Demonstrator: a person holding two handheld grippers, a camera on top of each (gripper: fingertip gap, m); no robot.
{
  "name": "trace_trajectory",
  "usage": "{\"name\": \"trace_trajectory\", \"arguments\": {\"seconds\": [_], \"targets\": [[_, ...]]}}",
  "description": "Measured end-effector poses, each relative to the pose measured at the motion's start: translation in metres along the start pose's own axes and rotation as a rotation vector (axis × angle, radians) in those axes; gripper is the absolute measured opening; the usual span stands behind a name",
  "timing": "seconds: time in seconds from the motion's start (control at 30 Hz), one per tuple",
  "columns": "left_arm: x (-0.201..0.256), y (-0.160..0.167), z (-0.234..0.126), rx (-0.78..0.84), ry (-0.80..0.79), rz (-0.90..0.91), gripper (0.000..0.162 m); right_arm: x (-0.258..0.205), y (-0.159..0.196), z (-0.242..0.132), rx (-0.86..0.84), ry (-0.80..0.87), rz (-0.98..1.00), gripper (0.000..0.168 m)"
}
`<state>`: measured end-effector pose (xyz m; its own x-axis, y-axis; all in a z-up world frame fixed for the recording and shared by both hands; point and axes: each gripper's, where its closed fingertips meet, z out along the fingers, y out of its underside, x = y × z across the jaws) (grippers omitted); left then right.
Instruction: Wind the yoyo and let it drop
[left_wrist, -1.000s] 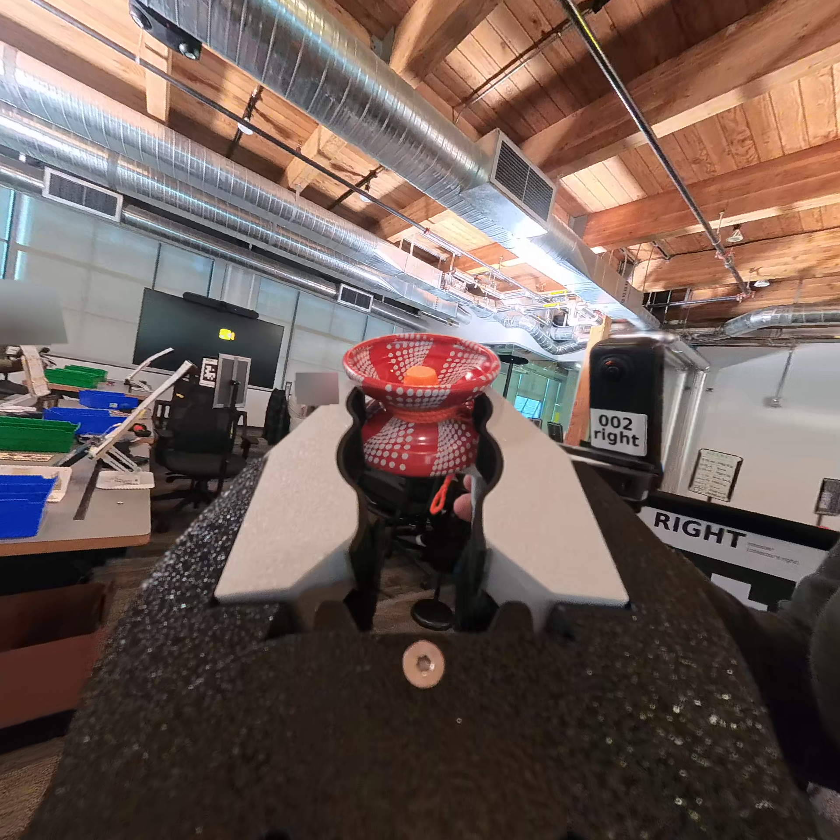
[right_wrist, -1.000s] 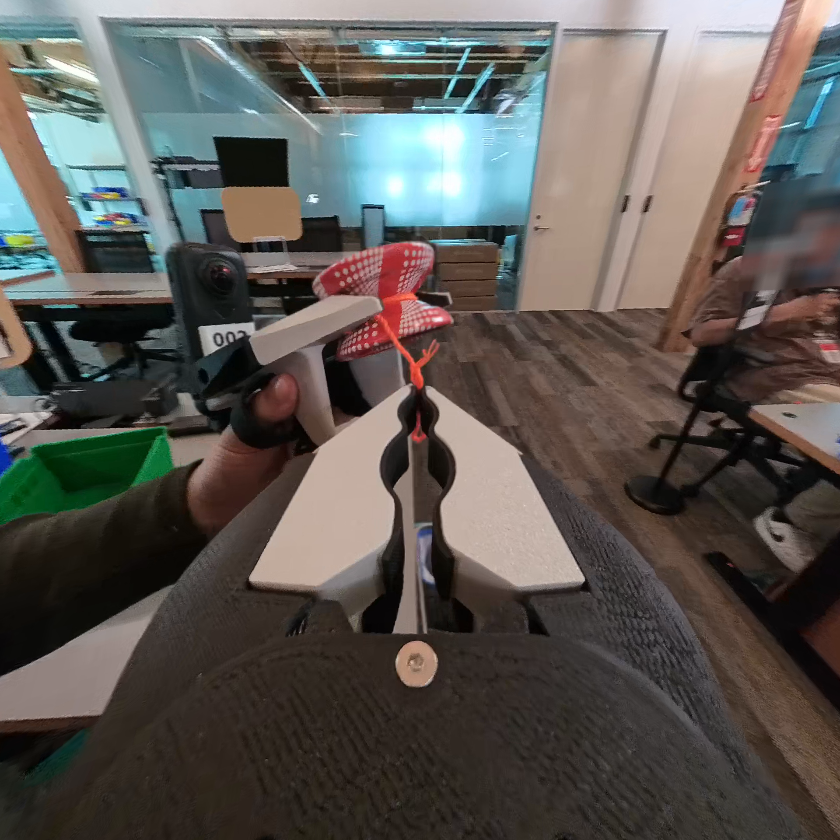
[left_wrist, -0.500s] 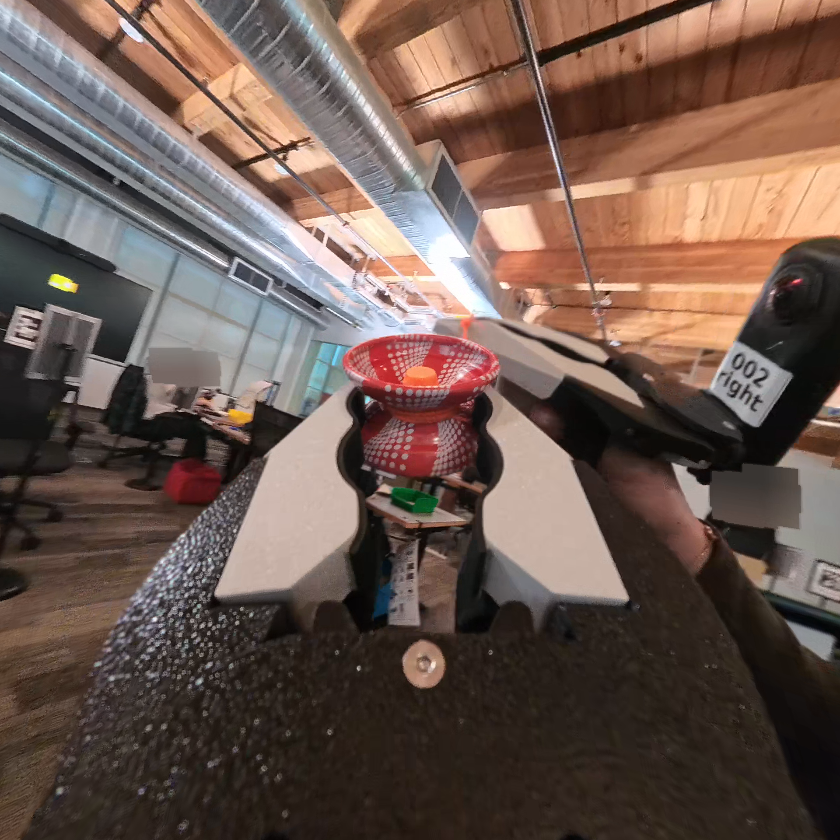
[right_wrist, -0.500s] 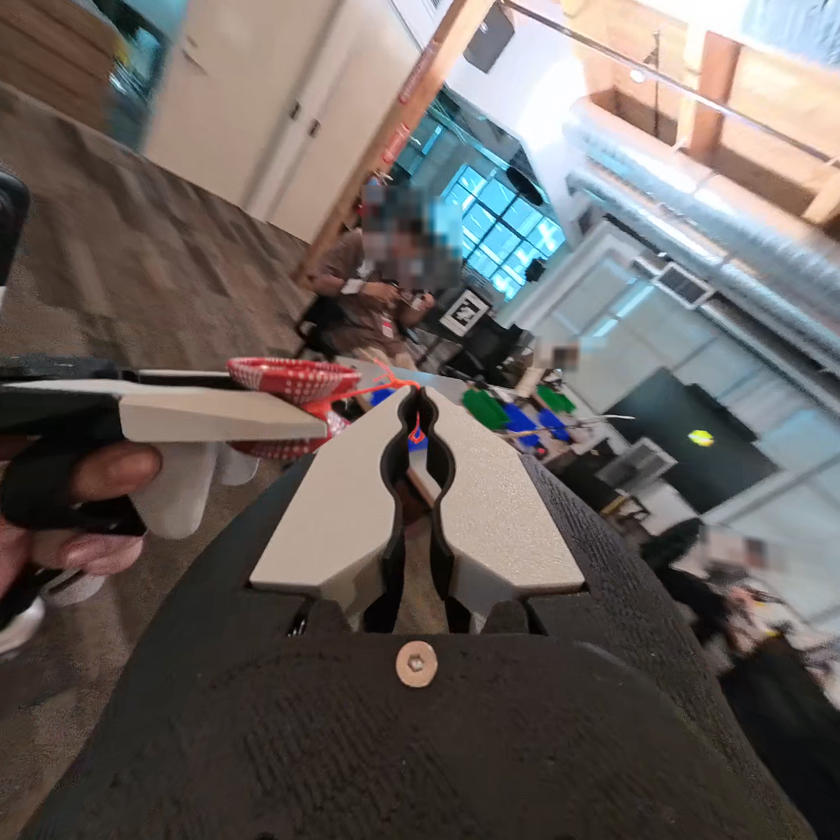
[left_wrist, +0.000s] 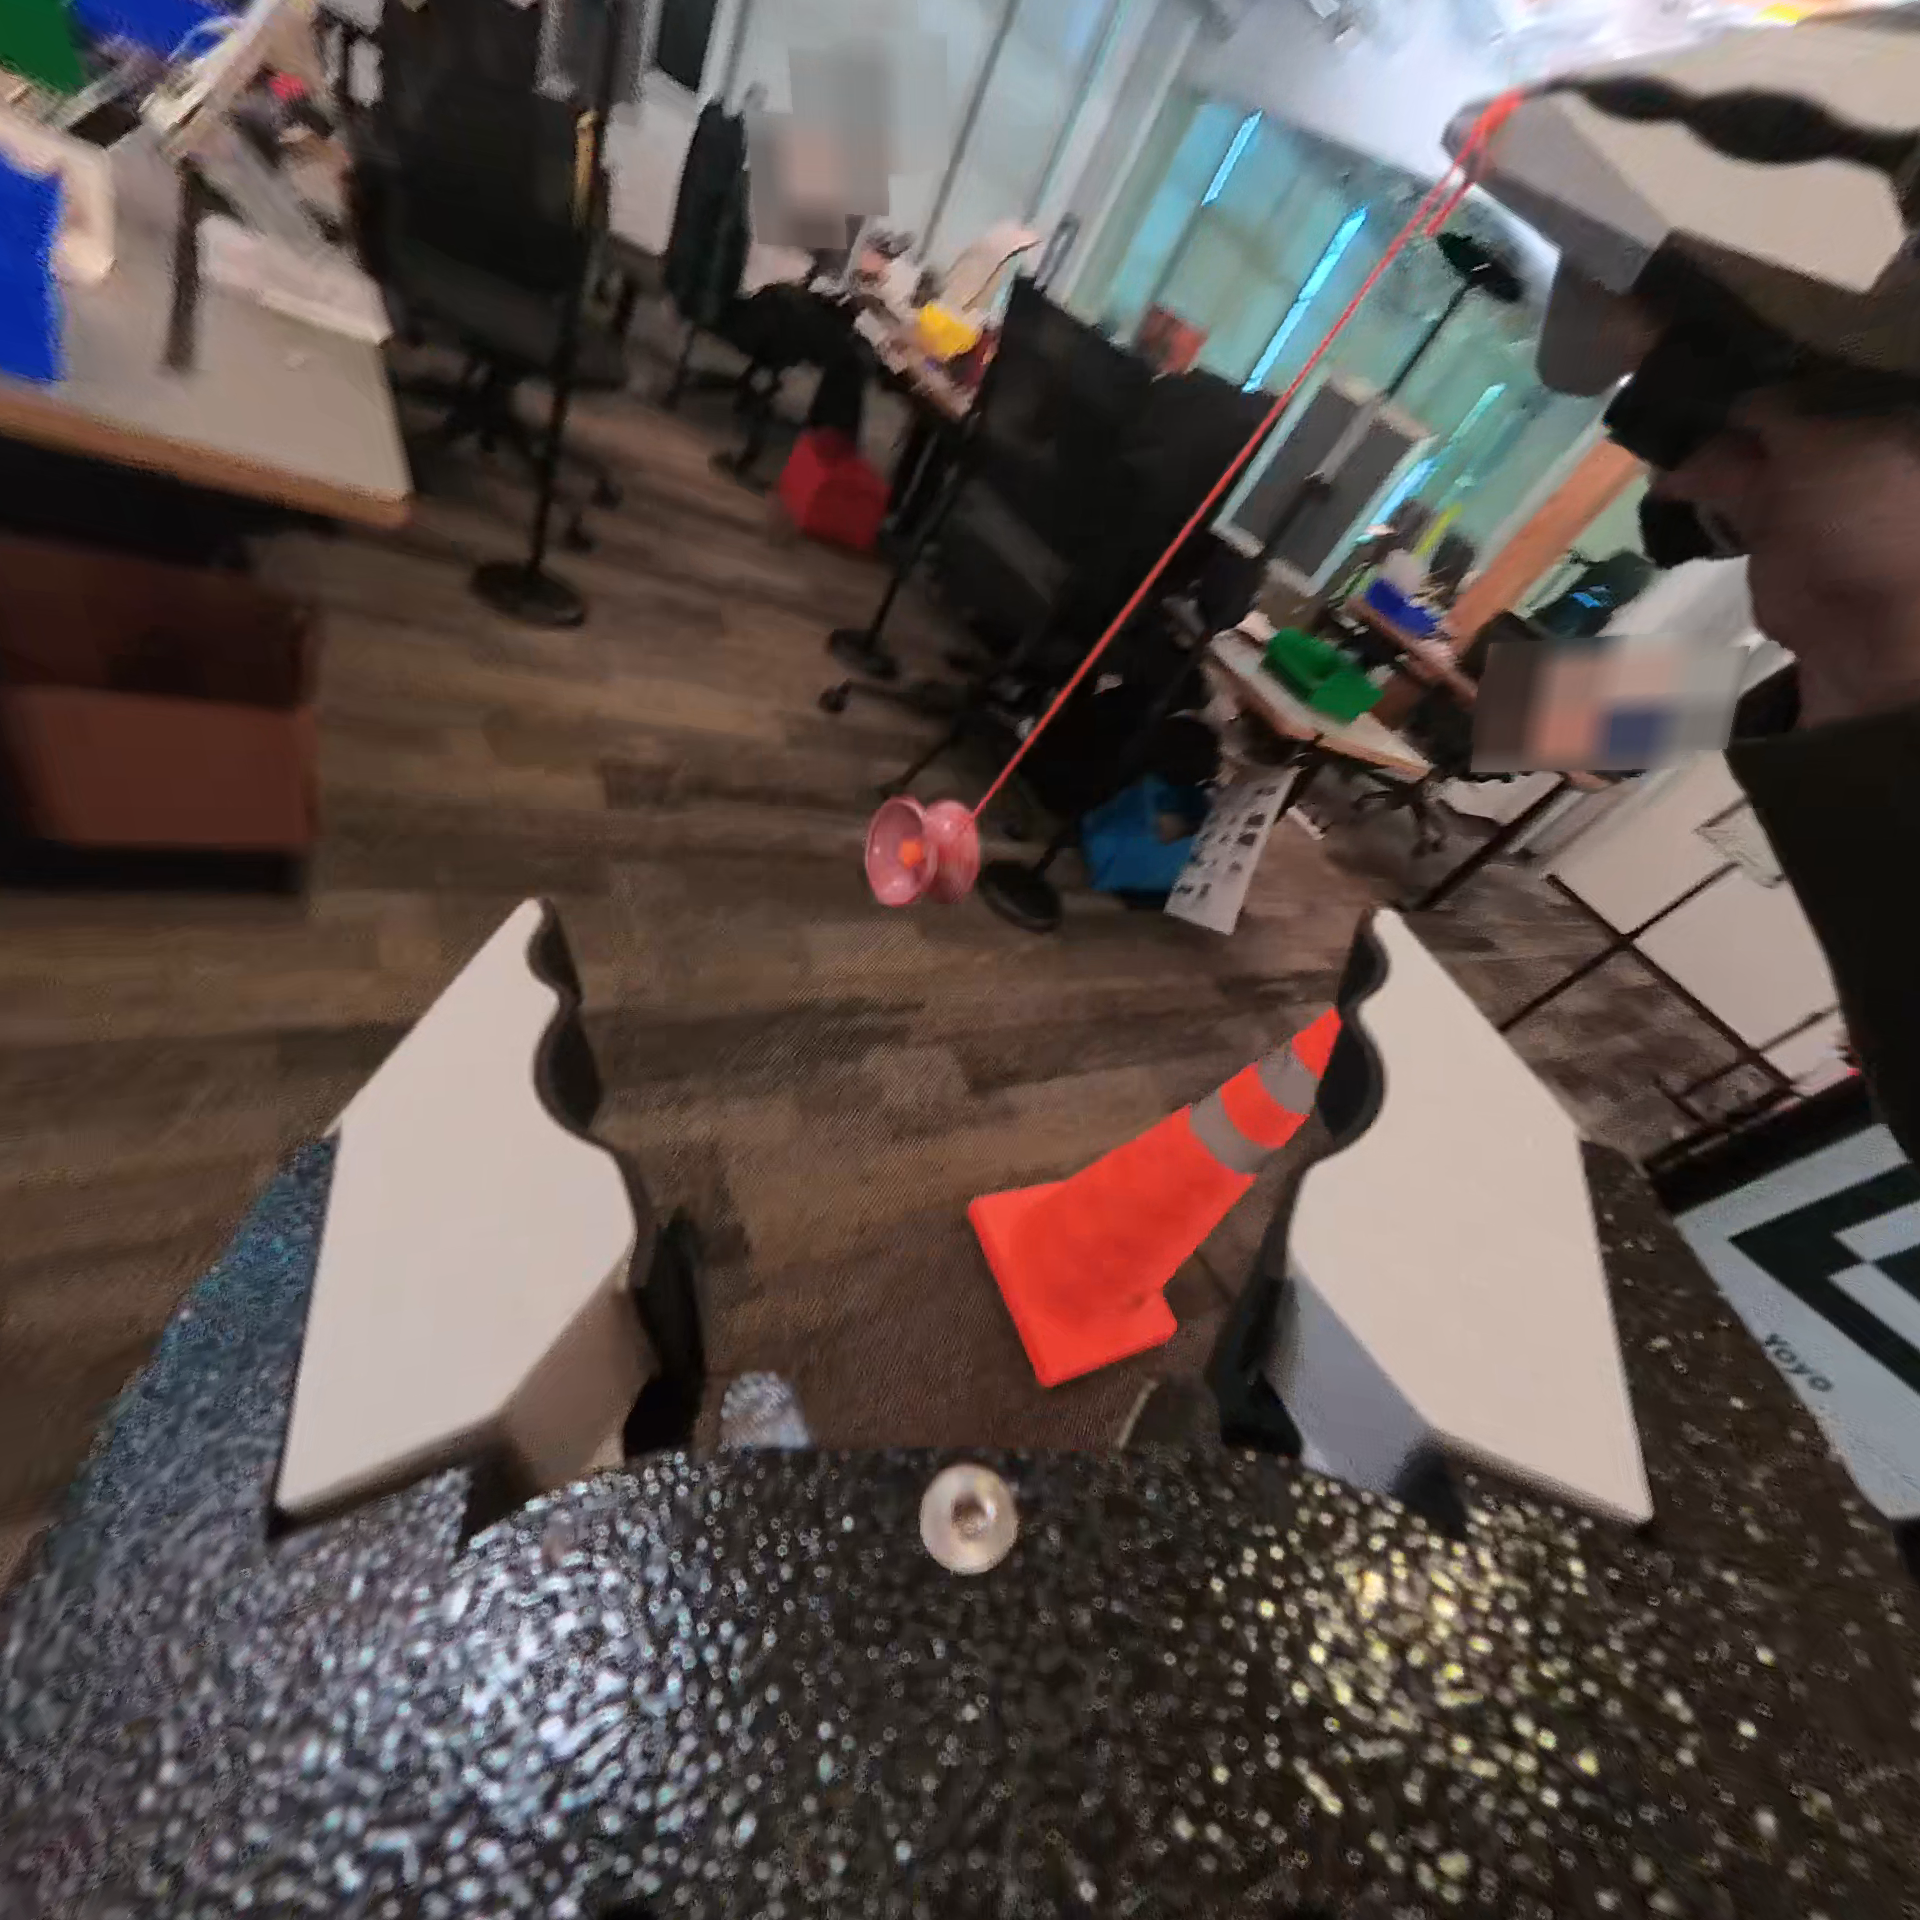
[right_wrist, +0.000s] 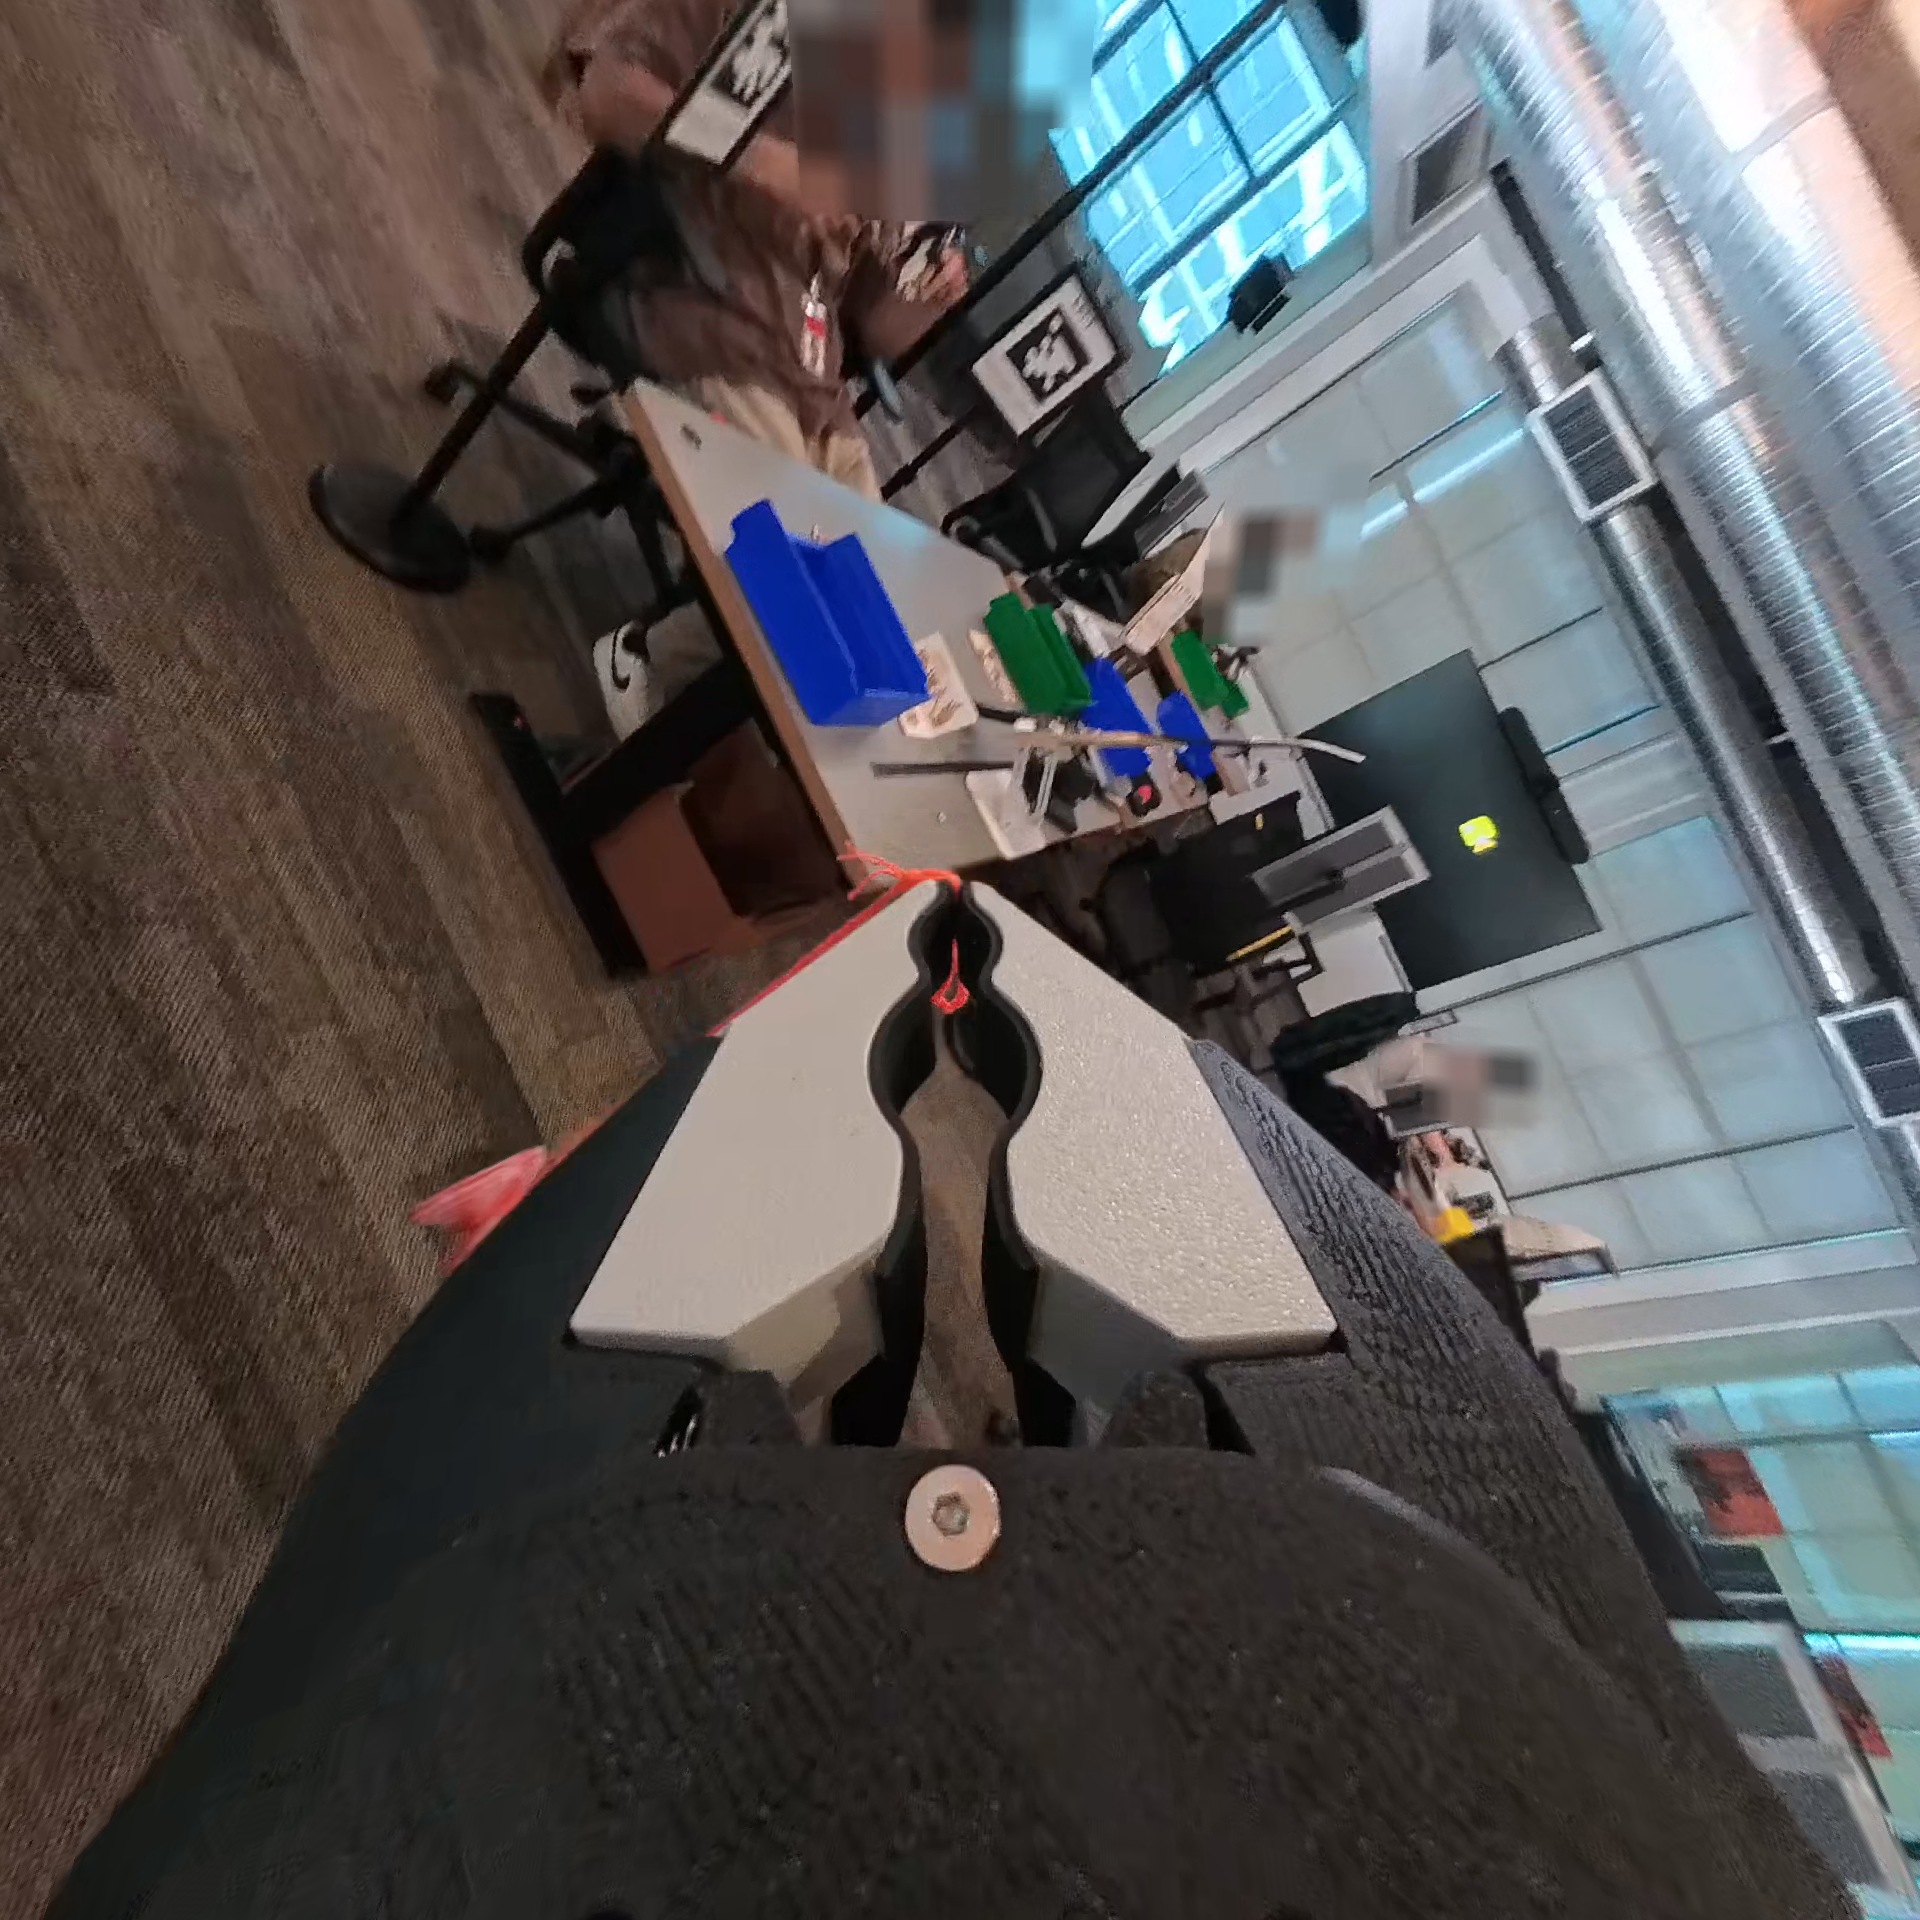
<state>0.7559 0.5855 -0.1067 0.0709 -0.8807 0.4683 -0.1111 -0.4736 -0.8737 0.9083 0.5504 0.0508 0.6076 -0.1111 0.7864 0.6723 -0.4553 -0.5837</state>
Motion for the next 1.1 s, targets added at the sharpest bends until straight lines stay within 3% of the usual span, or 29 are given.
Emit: {"name": "trace_trajectory", "arguments": {"seconds": [0.17, 0.27, 0.33, 0.4, 0.5, 0.6, 0.9, 1.1], "targets": [[-0.036, 0.020, -0.068, -0.064, -0.190, 0.011, 0.132, -0.029, 0.060, 0.024, -0.085, -0.051, 0.022, 0.000], [-0.044, 0.021, -0.085, -0.076, -0.258, 0.027, 0.128, -0.045, 0.093, 0.052, -0.139, -0.094, 0.016, 0.000], [-0.044, 0.017, -0.089, -0.051, -0.264, 0.022, 0.126, -0.032, 0.098, 0.073, -0.166, -0.092, -0.001, 0.000], [-0.042, 0.015, -0.088, -0.042, -0.266, 0.024, 0.124, 0.036, 0.059, 0.075, -0.092, 0.057, -0.049, 0.000], [-0.036, 0.017, -0.083, -0.048, -0.264, 0.039, 0.122, 0.164, -0.041, 0.025, 0.136, 0.301, -0.024, 0.000], [-0.030, 0.024, -0.075, -0.071, -0.240, 0.038, 0.121, 0.209, -0.080, -0.003, 0.191, 0.339, -0.060, 0.000], [-0.020, 0.012, -0.069, -0.056, -0.219, 0.056, 0.119, 0.158, -0.037, 0.042, 0.059, 0.189, -0.076, 0.000], [-0.006, -0.009, -0.078, -0.030, -0.215, 0.114, 0.119, 0.127, -0.011, 0.041, 0.029, 0.168, -0.042, 0.000]]}}
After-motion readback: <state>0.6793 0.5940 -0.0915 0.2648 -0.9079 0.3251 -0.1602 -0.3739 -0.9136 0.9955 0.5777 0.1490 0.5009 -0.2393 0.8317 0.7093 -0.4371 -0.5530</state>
